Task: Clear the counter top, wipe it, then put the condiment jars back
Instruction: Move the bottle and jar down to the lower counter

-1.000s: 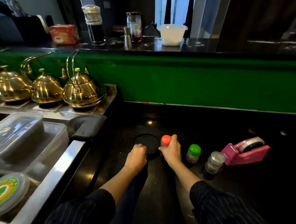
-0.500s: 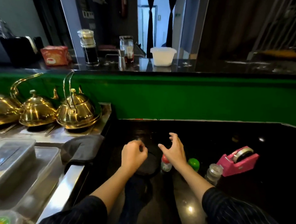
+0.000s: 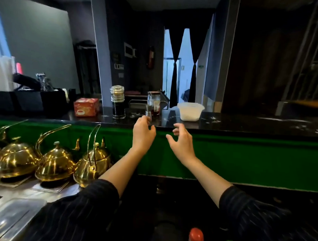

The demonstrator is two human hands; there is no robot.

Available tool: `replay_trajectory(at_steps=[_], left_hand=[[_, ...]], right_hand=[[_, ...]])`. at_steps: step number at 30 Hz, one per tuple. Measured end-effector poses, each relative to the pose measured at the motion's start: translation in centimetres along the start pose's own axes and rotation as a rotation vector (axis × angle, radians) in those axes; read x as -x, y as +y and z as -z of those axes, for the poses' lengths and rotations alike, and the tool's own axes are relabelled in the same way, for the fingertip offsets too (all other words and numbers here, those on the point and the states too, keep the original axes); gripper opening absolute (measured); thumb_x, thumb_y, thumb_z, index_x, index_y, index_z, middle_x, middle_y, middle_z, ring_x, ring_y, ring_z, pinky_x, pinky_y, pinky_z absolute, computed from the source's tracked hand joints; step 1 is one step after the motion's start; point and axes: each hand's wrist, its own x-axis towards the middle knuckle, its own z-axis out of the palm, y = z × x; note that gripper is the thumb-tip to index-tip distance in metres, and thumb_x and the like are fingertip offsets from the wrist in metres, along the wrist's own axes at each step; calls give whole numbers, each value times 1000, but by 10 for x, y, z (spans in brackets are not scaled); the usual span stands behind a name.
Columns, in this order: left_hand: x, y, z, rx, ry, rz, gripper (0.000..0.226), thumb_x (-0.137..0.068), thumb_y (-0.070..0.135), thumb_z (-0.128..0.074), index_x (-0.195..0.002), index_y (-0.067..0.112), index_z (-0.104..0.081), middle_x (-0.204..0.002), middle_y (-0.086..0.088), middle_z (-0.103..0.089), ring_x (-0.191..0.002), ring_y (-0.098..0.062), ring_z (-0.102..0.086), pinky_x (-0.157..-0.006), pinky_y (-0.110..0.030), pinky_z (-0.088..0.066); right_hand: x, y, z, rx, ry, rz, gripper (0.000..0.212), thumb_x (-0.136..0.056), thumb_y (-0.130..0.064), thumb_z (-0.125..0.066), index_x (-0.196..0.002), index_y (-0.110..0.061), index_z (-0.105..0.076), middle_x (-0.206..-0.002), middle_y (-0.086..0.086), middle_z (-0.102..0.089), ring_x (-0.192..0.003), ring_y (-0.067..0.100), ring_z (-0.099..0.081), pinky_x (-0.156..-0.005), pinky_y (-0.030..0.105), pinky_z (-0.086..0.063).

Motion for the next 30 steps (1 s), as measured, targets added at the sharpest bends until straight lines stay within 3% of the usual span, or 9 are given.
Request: replay_trajectory(at_steps=[5, 9, 11, 13, 18, 23, 27, 30], left_hand=[[-63, -1, -7, 10, -12, 182, 41, -84, 14, -67, -119, 0, -48, -122, -17, -51, -110, -29, -53, -90, -32, -43], [-96, -13, -23, -13, -93, 254, 56, -79, 19, -75, -122, -1, -44, -123, -17, -52, -113, -30, -53, -86, -32, -44], [-109, -22, -32, -26, -145, 255, 52, -78, 20, -76, -117, 1, -49, -117, -14, -57, -105, -25, -56, -78, -29, -43], [-116, -31, -38, -1, -152, 255, 39, -79, 17, -74, -110, 1, -55, -107, -12, -62, -96, -20, -58, -71, -26, -41], [-123, -52, -49, 37, -64, 224, 25, -81, 12, -69, -103, 3, -61, -96, -9, -64, -84, -17, -58, -69, -24, -40], [-124, -60, -53, 66, -20, 175, 25, -82, 15, -71, -104, 5, -63, -93, -2, -61, -80, -10, -55, -65, -17, -38], [-124, -63, -53, 126, -7, 170, 26, -82, 16, -72, -105, 6, -63, -92, 0, -61, -78, -7, -55, -57, -8, -36], [-122, -62, -47, 200, -10, 178, 24, -82, 16, -72, -103, 10, -63, -87, 3, -63, -72, -2, -56, -58, -8, -39]], right_hand=[[-82, -16, -14, -9, -27, 36, 49, -88, -21, -66, -129, -3, -46, -124, 14, -55, -115, 25, -52, -86, 23, -36], [-140, -14, -37, 5, -96, -116, 52, -91, -23, -62, -133, -2, -39, -136, 15, -46, -122, 29, -46, -82, 26, -32], [-164, -8, -53, -8, -132, -152, 57, -90, -22, -64, -135, -1, -36, -138, 17, -43, -124, 31, -45, -84, 29, -36], [-184, 0, -68, -41, -160, -195, 72, -86, -23, -69, -141, 0, -28, -144, 18, -39, -130, 33, -42, -96, 35, -40], [-220, 10, -96, -75, -218, -274, 104, -77, -31, -79, -150, -1, -10, -151, 19, -30, -137, 34, -33, -107, 41, -38], [-237, 6, -114, -148, -209, -320, 92, -78, -23, -78, -145, -1, -18, -143, 20, -39, -129, 34, -44, -86, 32, -42], [-236, 7, -123, -182, -179, -347, 92, -76, -20, -79, -146, -1, -23, -142, 18, -42, -129, 33, -45, -92, 35, -44], [-233, 8, -123, -215, -150, -336, 81, -74, -19, -79, -139, -5, -33, -137, 16, -46, -124, 31, -48, -83, 32, -44]])
